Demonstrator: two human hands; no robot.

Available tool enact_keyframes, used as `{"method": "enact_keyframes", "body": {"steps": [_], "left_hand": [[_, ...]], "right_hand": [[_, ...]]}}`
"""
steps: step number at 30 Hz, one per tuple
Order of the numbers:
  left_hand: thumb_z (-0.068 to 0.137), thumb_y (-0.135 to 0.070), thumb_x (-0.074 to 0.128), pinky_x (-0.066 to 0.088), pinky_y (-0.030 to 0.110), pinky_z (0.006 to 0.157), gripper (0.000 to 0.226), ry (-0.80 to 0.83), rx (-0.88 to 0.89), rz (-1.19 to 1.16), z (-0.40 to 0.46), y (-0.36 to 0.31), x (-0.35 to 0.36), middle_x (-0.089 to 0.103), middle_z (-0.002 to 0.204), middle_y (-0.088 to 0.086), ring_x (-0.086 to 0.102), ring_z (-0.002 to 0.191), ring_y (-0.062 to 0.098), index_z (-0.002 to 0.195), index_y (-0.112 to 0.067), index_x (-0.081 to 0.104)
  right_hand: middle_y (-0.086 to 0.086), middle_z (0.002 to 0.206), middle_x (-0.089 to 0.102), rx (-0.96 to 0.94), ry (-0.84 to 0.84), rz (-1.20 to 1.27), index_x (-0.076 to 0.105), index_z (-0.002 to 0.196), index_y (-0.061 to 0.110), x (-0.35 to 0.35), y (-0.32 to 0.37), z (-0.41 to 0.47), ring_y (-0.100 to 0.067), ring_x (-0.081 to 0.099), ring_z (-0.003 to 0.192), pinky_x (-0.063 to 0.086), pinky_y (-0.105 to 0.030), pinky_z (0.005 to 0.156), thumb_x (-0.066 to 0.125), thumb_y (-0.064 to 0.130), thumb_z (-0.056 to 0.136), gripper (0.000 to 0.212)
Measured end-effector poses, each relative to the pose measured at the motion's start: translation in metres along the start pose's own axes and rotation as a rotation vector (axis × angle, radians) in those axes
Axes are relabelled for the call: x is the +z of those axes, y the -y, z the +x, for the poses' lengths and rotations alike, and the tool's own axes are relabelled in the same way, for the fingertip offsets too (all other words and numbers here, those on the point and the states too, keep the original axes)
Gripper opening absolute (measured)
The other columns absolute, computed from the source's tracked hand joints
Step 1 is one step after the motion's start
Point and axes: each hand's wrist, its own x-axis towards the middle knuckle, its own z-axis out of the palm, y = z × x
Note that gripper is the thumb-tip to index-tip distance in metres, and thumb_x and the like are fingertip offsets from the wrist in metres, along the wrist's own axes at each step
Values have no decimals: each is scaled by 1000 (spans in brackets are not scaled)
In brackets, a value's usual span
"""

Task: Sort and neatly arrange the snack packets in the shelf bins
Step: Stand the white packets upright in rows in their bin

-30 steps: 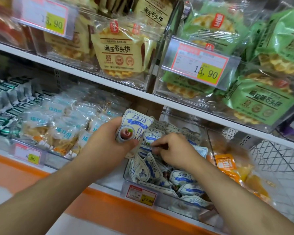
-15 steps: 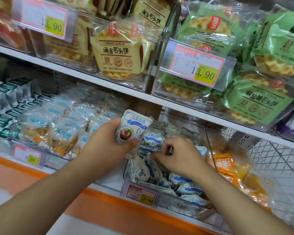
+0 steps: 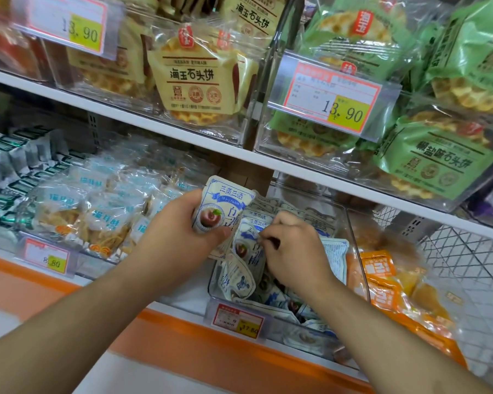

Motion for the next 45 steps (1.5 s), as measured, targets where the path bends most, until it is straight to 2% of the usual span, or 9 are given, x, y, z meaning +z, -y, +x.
{"method": "enact_keyframes", "body": {"steps": [8, 11, 18, 21, 23, 29, 33, 37, 45], "left_hand": [[87, -22, 79, 58, 29, 75, 27, 17, -9, -7, -1, 0, 1, 75, 93, -24, 70, 83, -5, 107, -36, 68], [87, -23, 79, 60, 34, 78, 28, 15, -23, -4, 0, 1, 0, 75, 94, -21, 71, 84, -2, 108, -36, 69], [89, -24, 78, 58, 28, 72, 18, 36, -8, -38, -2, -6, -1, 76, 88, -20, 72, 78, -2, 103, -32, 72], [88, -24, 78, 58, 28, 73, 20, 60, 0, -36, -5, -9, 0, 76, 88, -21, 73, 80, -2, 105, -33, 71], [89, -25, 77, 57, 24, 71, 20, 70, -3, -29, -7, -10, 1, 76, 89, -23, 72, 80, -4, 106, -34, 70], [92, -26, 74, 54, 24, 65, 16, -40, -25, -25, -5, -7, -1, 73, 88, -25, 69, 78, -5, 103, -35, 67], [94, -29, 70, 51, 18, 55, 11, -50, -55, 0, -4, -9, 4, 69, 81, -32, 67, 71, -8, 96, -35, 61], [98, -29, 64, 48, 10, 46, 2, -7, -78, -2, -7, -15, 11, 74, 81, -14, 68, 70, -6, 100, -31, 64], [99, -27, 63, 61, 35, 67, 5, -106, -122, -48, -15, -24, 12, 75, 86, -11, 73, 75, 7, 101, -32, 64]], "right_hand": [[14, 108, 60, 37, 289, -70, 78, 107, 28, -1, 1, -5, -16, 61, 97, 55, -39, 77, 68, 35, 100, 15], [15, 102, 57, 127, 167, 96, 76, 100, 29, -12, 10, -8, -7, 58, 93, 54, -38, 79, 63, 35, 102, 13], [7, 84, 65, 365, 266, 538, 67, 94, 33, -37, 34, -21, -15, 60, 71, 54, -30, 64, 83, 40, 87, 18], [13, 88, 68, 369, 448, 260, 73, 98, 31, -36, 36, -22, -4, 63, 77, 51, -21, 63, 84, 47, 83, 25], [11, 81, 69, 305, 532, 89, 77, 92, 27, -29, 35, -26, -5, 63, 75, 57, -30, 67, 81, 41, 87, 15], [-2, 84, 71, 461, 235, 399, 62, 81, 23, -46, 21, -19, -17, 61, 63, 51, -36, 57, 66, 25, 100, 19], [-12, 98, 79, 645, 110, 904, 68, 107, 20, -62, 19, -18, -35, 78, 81, 62, -60, 82, 62, 23, 105, 7], [-8, 100, 80, 573, 115, 850, 69, 112, 30, -62, 18, -22, -45, 74, 92, 56, -72, 84, 67, 44, 99, 19], [6, 98, 80, 573, 41, 826, 69, 119, 28, -68, 26, -25, -28, 74, 101, 59, -51, 84, 58, 42, 105, 22]]}}
